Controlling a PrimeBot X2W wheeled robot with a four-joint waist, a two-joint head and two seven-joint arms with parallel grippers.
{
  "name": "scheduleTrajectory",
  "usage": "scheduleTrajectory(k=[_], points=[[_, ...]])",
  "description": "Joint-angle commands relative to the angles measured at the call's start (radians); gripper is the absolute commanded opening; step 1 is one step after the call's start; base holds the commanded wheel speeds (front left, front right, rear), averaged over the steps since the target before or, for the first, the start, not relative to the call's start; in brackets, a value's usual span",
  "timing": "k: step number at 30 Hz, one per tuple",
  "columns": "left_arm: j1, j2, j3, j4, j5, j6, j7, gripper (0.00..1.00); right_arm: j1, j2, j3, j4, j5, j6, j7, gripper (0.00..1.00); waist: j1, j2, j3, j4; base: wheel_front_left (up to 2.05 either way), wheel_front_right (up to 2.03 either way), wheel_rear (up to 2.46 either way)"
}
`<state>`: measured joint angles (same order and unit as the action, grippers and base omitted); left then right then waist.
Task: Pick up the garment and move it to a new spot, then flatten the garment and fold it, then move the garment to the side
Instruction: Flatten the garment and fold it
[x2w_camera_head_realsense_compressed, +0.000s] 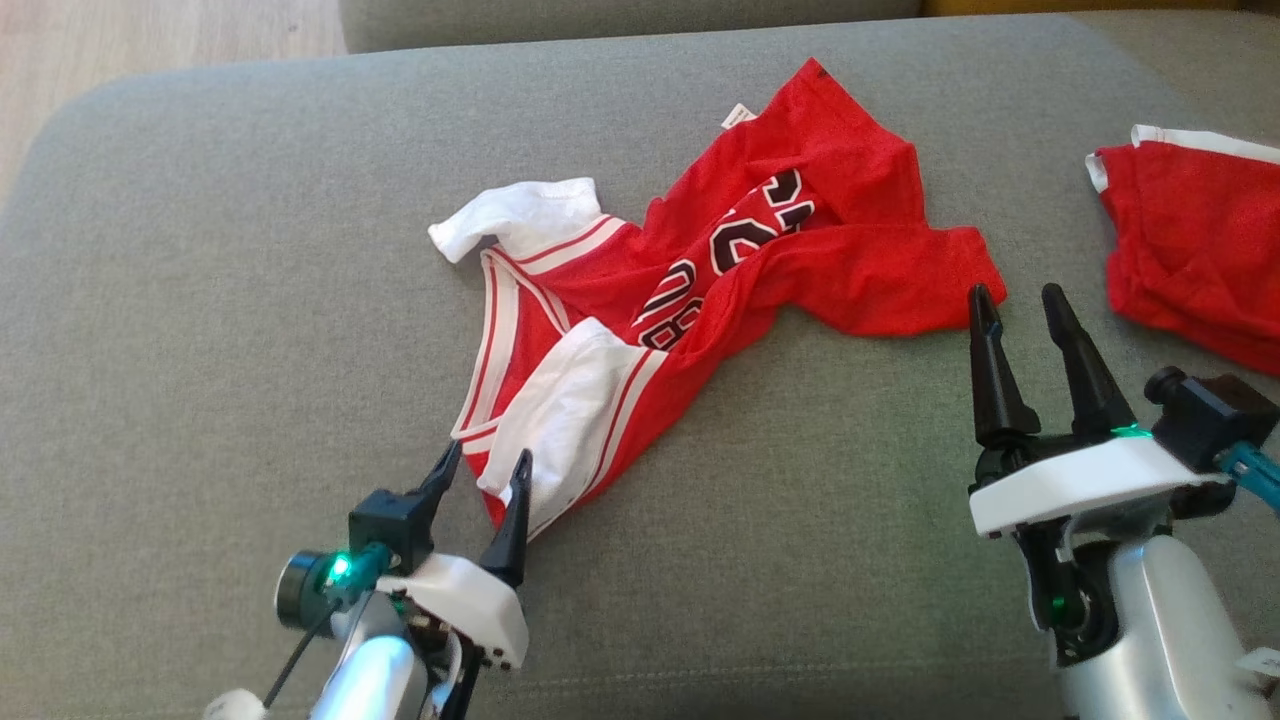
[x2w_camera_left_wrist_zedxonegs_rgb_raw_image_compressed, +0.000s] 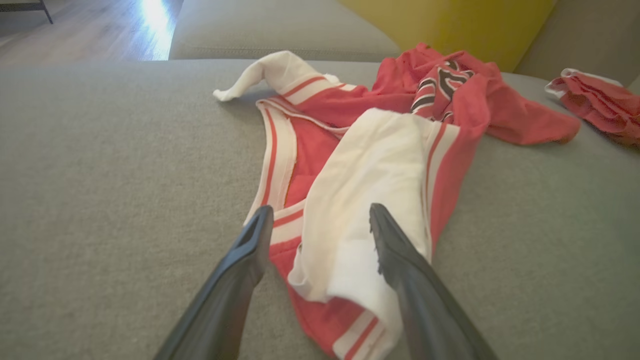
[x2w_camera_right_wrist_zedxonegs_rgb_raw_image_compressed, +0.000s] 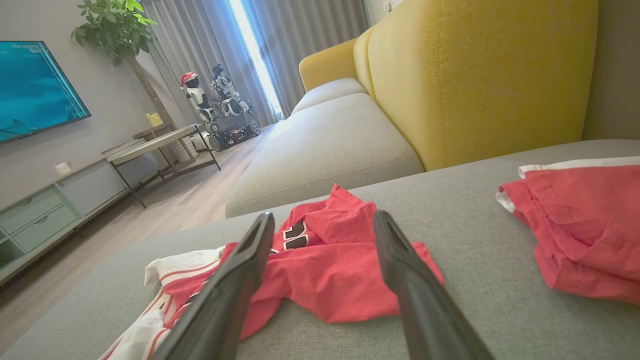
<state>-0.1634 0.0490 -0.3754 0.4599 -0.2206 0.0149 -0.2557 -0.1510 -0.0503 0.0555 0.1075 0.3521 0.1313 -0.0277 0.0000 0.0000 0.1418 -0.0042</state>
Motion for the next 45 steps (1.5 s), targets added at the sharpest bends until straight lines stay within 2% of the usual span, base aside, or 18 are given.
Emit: scheduleTrajectory(k=[1,8,19,21,23,24,25,26,31,35,39,45], points=[[-0.027,0.002,0.027,-0.006,0.004,0.011,-0.006,1.0,-0.014,0.0,0.024,-0.03,0.006,-0.001,-0.012,1.0,0.0,0.0,-0.002,0.001,0.0,0.0,0.0],[-0.054,0.001,0.011,0.075,-0.005,0.031,-0.006,1.0,-0.011,0.0,0.022,-0.024,0.006,-0.001,-0.012,1.0,0.0,0.0,-0.004,0.009,0.0,0.0,0.0],[-0.103,0.001,-0.018,0.111,0.009,0.042,-0.006,1.0,-0.023,0.0,0.018,-0.03,0.0,-0.001,-0.003,1.0,0.0,0.0,0.011,-0.002,0.0,0.0,0.0],[-0.103,0.001,-0.023,0.114,0.01,0.042,-0.006,0.49,-0.023,0.0,0.014,-0.03,0.0,-0.001,-0.003,1.0,0.0,0.0,0.013,-0.003,0.0,0.0,0.0],[-0.101,0.001,-0.026,0.115,0.011,0.043,-0.006,0.38,-0.024,0.0,0.012,-0.029,-0.001,-0.001,-0.003,1.0,0.0,0.0,0.013,-0.003,0.0,0.0,0.0],[-0.1,0.001,-0.027,0.118,0.01,0.043,-0.006,0.26,-0.025,0.0,0.011,-0.028,-0.001,-0.001,-0.003,1.0,0.0,0.0,0.013,-0.003,0.0,0.0,0.0],[-0.099,0.001,-0.029,0.121,0.01,0.043,-0.006,0.05,-0.025,0.0,0.01,-0.027,-0.001,-0.001,-0.004,1.0,0.0,0.0,0.013,-0.003,0.0,0.0,0.0],[-0.099,0.001,-0.029,0.125,0.009,0.045,-0.006,0.0,-0.026,0.0,0.009,-0.026,0.0,-0.001,-0.004,1.0,0.0,0.0,0.013,-0.003,0.0,0.0,0.0],[-0.104,0.001,-0.024,0.125,0.006,0.053,-0.006,0.0,-0.029,0.0,0.009,-0.025,0.003,-0.001,-0.007,1.0,0.0,0.0,0.012,-0.001,0.0,0.0,0.0],[-0.109,0.001,0.004,0.074,0.007,0.072,-0.006,0.0,-0.028,0.0,0.004,-0.022,0.002,-0.001,-0.008,1.0,0.0,0.0,0.009,0.005,0.0,0.0,0.0],[-0.105,0.002,0.067,-0.077,0.026,0.106,-0.006,0.0,-0.03,0.0,-0.009,-0.019,-0.007,-0.001,-0.002,1.0,0.0,0.0,0.011,0.015,0.0,0.0,0.0],[-0.083,0.002,0.12,-0.251,0.056,0.119,-0.006,0.0,-0.068,0.0,-0.066,0.03,-0.051,-0.001,0.055,1.0,0.0,0.0,0.025,0.031,0.0,0.0,0.0]])
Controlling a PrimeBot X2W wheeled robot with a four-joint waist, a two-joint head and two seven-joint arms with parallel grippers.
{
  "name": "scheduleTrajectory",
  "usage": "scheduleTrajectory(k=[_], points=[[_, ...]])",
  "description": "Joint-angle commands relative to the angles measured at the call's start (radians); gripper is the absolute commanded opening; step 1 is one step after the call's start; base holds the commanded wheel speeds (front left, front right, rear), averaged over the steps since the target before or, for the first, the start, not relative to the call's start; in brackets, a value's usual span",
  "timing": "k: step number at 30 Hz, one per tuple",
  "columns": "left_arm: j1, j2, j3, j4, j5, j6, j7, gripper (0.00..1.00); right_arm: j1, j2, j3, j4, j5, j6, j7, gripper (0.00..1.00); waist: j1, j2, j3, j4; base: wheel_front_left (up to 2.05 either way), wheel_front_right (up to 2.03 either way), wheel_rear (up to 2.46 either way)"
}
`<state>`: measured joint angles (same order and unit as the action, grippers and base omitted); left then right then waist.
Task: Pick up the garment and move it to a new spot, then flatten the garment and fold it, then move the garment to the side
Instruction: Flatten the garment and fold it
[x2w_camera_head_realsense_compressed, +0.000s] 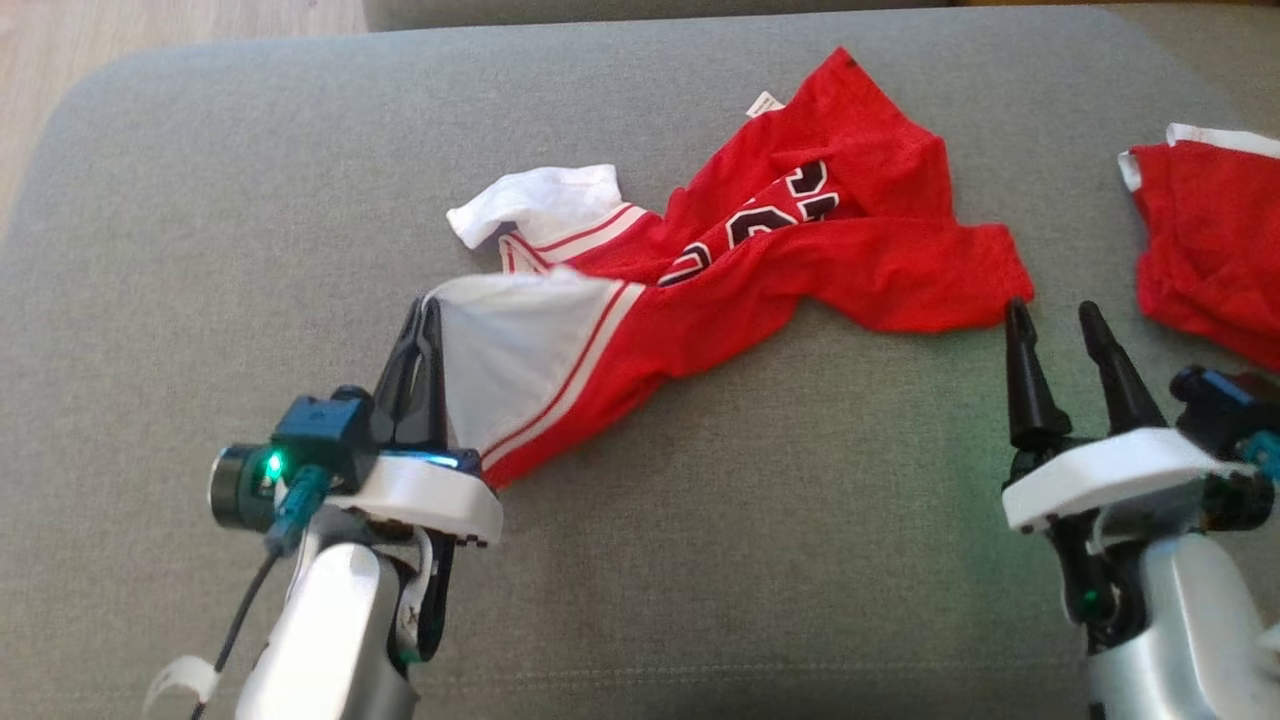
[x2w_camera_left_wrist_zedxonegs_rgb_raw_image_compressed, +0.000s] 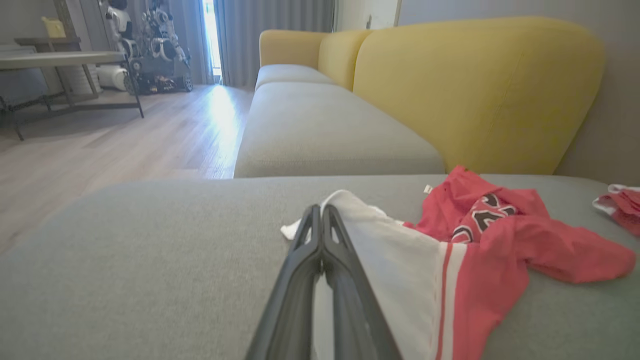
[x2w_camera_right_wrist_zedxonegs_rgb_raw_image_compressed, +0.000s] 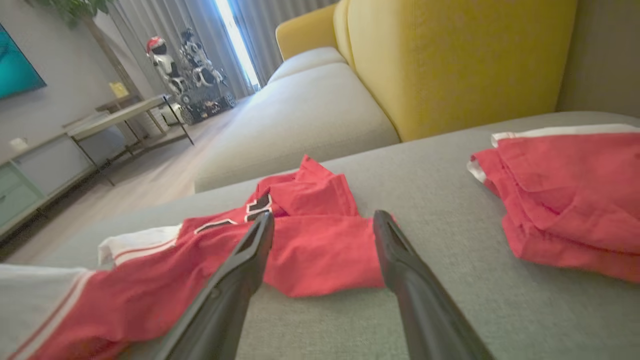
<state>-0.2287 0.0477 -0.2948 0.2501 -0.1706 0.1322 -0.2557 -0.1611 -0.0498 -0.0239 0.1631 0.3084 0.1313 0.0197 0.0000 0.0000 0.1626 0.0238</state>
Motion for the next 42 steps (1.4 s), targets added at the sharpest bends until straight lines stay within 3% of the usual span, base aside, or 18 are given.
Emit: scheduleTrajectory(k=[1,5,15,25,42], points=[[-0.012,0.003,0.039,-0.06,0.007,-0.005,-0.006,0.0,-0.073,0.0,-0.004,-0.011,-0.01,-0.001,0.023,1.0,0.0,0.0,0.007,0.005,0.0,0.0,0.0],[0.003,0.003,0.021,-0.085,0.016,-0.024,-0.006,0.0,-0.164,-0.009,-0.07,0.065,0.0,-0.001,0.094,1.0,0.0,0.0,0.024,0.014,0.0,0.0,0.0],[-0.03,0.003,-0.033,-0.103,-0.003,-0.024,-0.006,0.0,-0.397,-0.152,-0.091,0.362,-0.021,-0.001,0.209,1.0,0.0,0.0,0.104,0.05,0.0,0.0,0.0],[-0.067,0.003,-0.045,-0.114,-0.005,-0.024,-0.006,0.0,-0.512,-0.22,-0.021,0.534,-0.004,-0.001,0.173,1.0,0.0,0.0,0.168,0.07,0.0,0.0,0.0],[-0.086,0.003,-0.052,-0.107,-0.002,-0.022,-0.006,0.0,-0.577,-0.247,0.109,0.681,0.085,-0.001,0.117,1.0,0.0,0.0,0.186,0.079,0.0,0.0,0.0]])
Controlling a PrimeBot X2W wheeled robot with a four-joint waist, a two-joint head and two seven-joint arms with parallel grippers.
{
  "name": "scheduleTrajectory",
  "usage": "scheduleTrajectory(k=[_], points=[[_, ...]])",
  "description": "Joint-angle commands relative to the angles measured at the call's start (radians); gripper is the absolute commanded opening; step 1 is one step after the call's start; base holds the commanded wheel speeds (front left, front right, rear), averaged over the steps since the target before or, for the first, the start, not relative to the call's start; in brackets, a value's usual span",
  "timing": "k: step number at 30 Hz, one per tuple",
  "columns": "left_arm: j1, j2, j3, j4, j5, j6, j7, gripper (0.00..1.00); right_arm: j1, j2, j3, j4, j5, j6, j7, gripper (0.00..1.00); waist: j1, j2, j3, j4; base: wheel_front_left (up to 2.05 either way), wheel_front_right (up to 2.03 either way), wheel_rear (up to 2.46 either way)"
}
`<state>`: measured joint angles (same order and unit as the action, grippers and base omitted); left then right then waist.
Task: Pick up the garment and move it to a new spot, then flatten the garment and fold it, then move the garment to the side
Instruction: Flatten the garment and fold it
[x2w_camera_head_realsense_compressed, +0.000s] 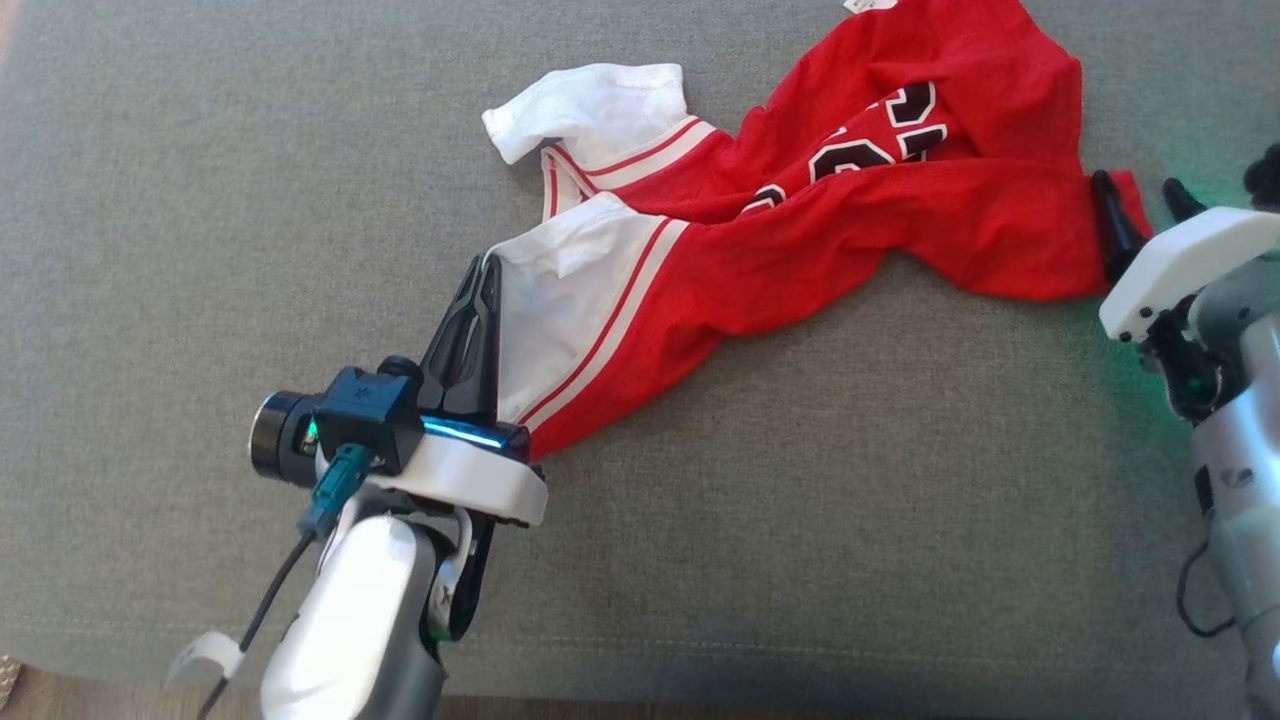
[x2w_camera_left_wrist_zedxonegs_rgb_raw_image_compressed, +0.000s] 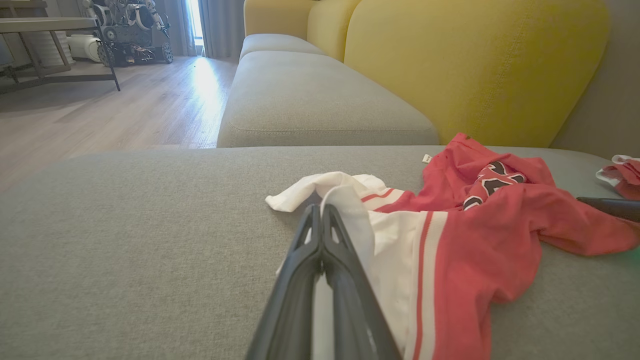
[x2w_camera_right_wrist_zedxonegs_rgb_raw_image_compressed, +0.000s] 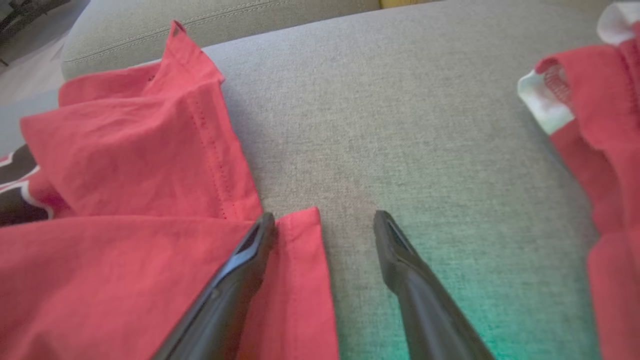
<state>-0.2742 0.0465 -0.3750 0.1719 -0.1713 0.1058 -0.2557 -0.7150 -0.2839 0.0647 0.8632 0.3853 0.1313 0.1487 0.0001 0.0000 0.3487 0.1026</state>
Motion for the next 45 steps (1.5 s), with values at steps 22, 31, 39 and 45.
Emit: scheduleTrajectory(k=[22,31,39,45], points=[[-0.051,0.004,0.049,-0.015,0.005,0.006,-0.006,0.0,-0.051,-0.067,0.193,0.035,0.14,-0.001,-0.024,0.0,-0.0001,0.0,-0.011,-0.001,0.0,0.0,0.0],[-0.059,0.006,0.114,-0.026,0.029,0.007,-0.006,0.0,-0.063,-0.118,0.251,-0.018,0.101,-0.001,-0.14,0.0,-0.0001,0.0,-0.092,-0.021,0.0,0.0,0.0],[-0.086,0.039,0.174,-0.054,0.062,-0.017,-0.006,0.0,-0.069,-0.174,0.307,-0.168,0.061,-0.001,-0.231,0.0,-0.0001,0.0,-0.227,-0.05,0.0,0.0,0.0],[-0.118,0.081,0.218,-0.127,0.085,-0.025,-0.006,0.0,-0.06,-0.237,0.309,-0.36,-0.003,-0.001,-0.279,0.0,-0.0001,0.0,-0.334,-0.075,0.0,0.0,0.0]])
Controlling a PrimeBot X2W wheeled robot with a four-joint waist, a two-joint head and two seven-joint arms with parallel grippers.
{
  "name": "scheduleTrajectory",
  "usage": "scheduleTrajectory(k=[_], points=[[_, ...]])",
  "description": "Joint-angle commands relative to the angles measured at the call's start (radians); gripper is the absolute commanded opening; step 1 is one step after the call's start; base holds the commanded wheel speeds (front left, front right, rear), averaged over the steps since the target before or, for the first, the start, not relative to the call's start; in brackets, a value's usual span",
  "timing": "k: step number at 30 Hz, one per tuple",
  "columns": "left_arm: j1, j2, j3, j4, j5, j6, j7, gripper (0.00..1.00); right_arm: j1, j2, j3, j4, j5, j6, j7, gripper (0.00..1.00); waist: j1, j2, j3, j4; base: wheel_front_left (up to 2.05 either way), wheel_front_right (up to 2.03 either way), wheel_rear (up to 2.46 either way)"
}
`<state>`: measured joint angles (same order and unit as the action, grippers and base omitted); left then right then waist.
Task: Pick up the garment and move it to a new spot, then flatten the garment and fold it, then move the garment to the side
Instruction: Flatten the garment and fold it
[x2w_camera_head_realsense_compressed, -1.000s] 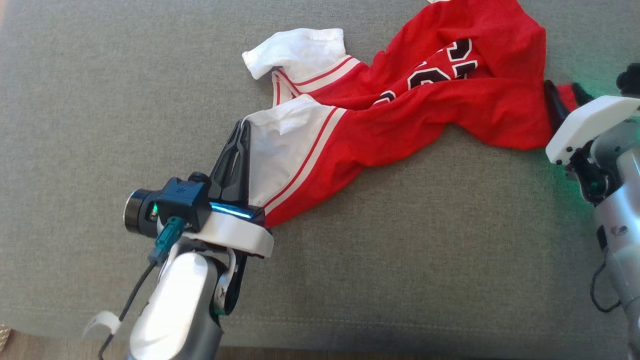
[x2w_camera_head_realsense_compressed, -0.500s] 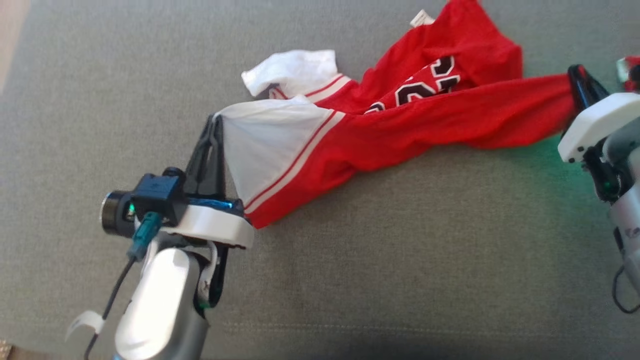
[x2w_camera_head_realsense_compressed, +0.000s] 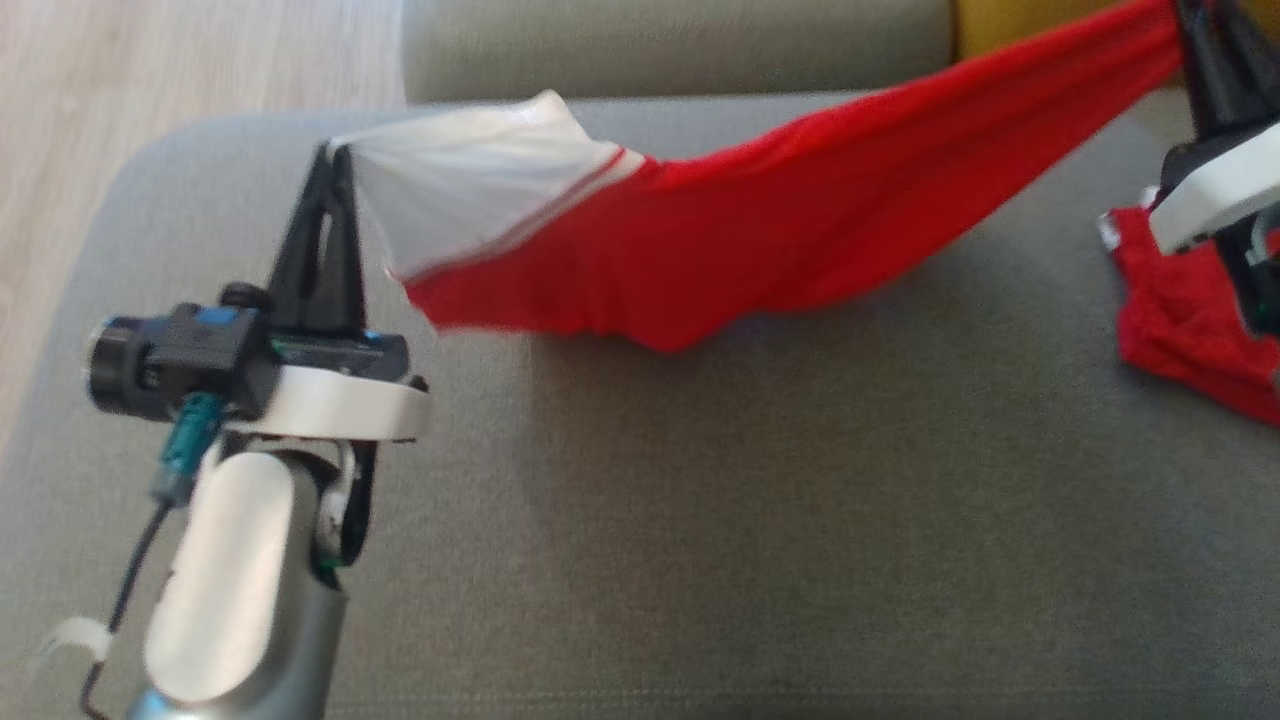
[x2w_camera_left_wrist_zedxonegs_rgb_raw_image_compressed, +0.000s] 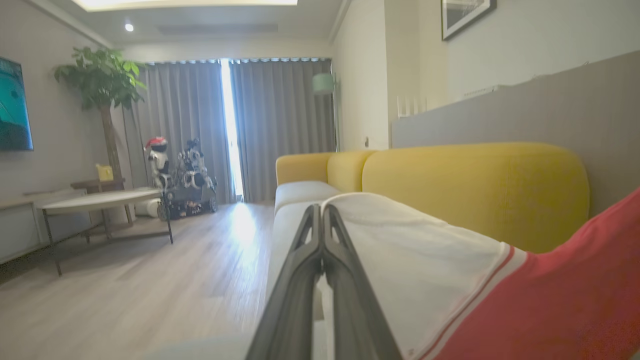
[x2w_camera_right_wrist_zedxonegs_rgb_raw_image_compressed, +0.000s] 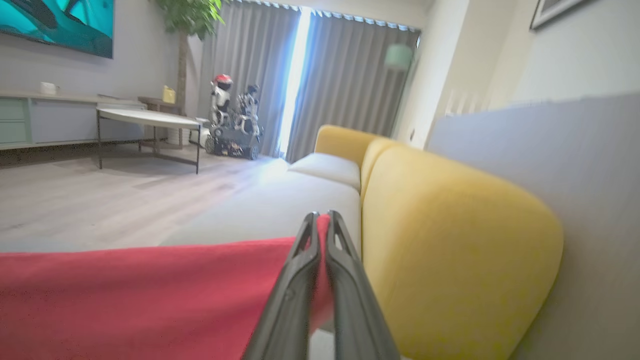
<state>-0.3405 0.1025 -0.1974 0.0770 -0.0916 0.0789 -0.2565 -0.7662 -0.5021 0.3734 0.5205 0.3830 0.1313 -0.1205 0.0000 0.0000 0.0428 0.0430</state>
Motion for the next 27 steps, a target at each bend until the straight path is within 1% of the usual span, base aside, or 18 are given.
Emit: scheduleTrajectory(k=[1,6,10,14,17,20,22,24,27], points=[[-0.053,0.03,0.048,-0.05,0.006,0.003,-0.005,0.0,-0.005,-0.022,-0.005,-0.051,-0.011,-0.001,-0.01,0.0,0.0,0.0,-0.04,-0.021,0.0,0.0,0.0],[-0.038,0.05,0.088,-0.16,0.004,0.014,-0.005,0.0,0.033,-0.05,-0.056,-0.24,-0.055,-0.001,0.034,0.0,0.0,0.0,-0.07,-0.046,0.0,0.0,0.0],[-0.031,0.075,0.082,-0.232,0.019,0.007,0.006,0.0,0.081,-0.074,-0.123,-0.39,-0.074,-0.001,0.118,0.0,0.0,0.0,-0.073,-0.056,0.0,0.0,0.0],[-0.052,0.105,0.076,-0.299,0.032,-0.009,0.053,0.0,0.123,-0.089,-0.187,-0.526,-0.077,-0.001,0.22,0.0,0.0,0.0,-0.057,-0.063,0.0,0.0,0.0],[-0.101,0.139,0.076,-0.323,0.041,-0.031,0.098,0.0,0.125,-0.084,-0.219,-0.591,-0.067,-0.001,0.298,0.0,0.0,0.0,-0.019,-0.069,0.0,0.0,0.0],[-0.21,0.175,0.071,-0.311,0.041,-0.074,0.143,0.0,0.075,-0.073,-0.207,-0.61,-0.033,-0.001,0.365,0.0,0.0,0.0,0.058,-0.07,0.0,0.0,0.0],[-0.317,0.19,0.074,-0.272,0.028,-0.102,0.166,0.0,0.006,-0.082,-0.174,-0.592,-0.019,-0.001,0.397,0.0,0.0,0.0,0.124,-0.068,0.0,0.0,0.0],[-0.444,0.204,0.078,-0.206,0.016,-0.129,0.18,0.0,-0.094,-0.09,-0.139,-0.548,-0.007,-0.001,0.412,0.0,0.0,0.0,0.197,-0.064,0.0,0.0,0.0],[-0.662,0.225,0.072,-0.053,0.018,-0.156,0.179,0.0,-0.29,-0.09,-0.08,-0.427,-0.006,-0.001,0.398,0.0,0.0,0.0,0.298,-0.056,0.0,0.0,0.0]])
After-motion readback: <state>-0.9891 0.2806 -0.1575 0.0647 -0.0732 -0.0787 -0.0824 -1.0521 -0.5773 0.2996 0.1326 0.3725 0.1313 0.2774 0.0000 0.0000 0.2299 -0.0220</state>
